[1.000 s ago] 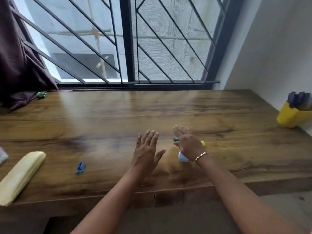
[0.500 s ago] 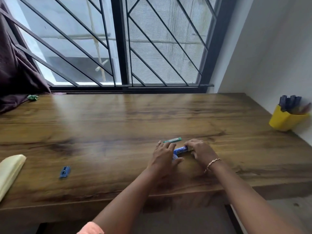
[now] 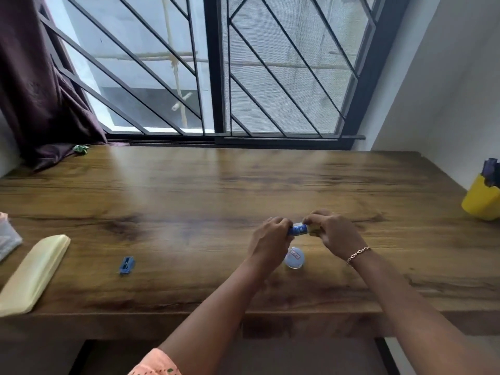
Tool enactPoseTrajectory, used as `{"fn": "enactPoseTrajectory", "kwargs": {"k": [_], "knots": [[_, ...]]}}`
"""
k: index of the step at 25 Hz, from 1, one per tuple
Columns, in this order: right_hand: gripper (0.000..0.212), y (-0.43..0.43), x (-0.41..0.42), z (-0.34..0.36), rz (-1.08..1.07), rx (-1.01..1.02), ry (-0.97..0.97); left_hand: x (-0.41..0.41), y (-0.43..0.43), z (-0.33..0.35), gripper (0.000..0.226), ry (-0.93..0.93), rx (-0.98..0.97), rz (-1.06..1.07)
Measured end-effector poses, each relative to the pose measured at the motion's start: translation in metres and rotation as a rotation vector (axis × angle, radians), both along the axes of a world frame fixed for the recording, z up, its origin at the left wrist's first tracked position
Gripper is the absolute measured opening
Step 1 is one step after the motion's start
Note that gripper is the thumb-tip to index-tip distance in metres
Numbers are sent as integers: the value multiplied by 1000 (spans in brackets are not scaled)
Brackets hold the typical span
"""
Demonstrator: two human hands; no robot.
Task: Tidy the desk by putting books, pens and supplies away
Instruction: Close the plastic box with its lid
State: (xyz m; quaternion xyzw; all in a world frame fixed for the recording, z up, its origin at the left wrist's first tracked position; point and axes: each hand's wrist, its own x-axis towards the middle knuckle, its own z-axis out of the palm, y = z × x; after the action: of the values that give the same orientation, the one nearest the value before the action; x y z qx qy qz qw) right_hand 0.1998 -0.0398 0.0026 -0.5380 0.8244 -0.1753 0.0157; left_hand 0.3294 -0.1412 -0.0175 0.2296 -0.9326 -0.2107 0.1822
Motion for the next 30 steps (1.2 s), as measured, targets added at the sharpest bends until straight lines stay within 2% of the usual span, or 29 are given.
{"fn": "enactPoseTrajectory", "kwargs": {"k": [4, 9, 13, 19, 28, 30], "knots": [[30, -34, 31, 2, 143, -16, 18, 43, -18, 4, 21, 22, 19, 114], [33, -95, 86, -7, 320, -7, -10, 111, -43, 0, 28, -62, 3, 237], [44, -137, 123, -13, 350, 30, -46, 175, -78, -7, 27, -92, -25, 551], [41, -152, 133, -20, 303, 66, -86, 256, -125, -21, 19, -105, -136, 969], [37, -136, 110, -10, 243, 70, -76, 267, -130, -26, 21, -306, -108, 1097], [35, -127, 94, -6, 196, 46, -84, 262, -127, -24, 28, -306, -181, 1105]]}}
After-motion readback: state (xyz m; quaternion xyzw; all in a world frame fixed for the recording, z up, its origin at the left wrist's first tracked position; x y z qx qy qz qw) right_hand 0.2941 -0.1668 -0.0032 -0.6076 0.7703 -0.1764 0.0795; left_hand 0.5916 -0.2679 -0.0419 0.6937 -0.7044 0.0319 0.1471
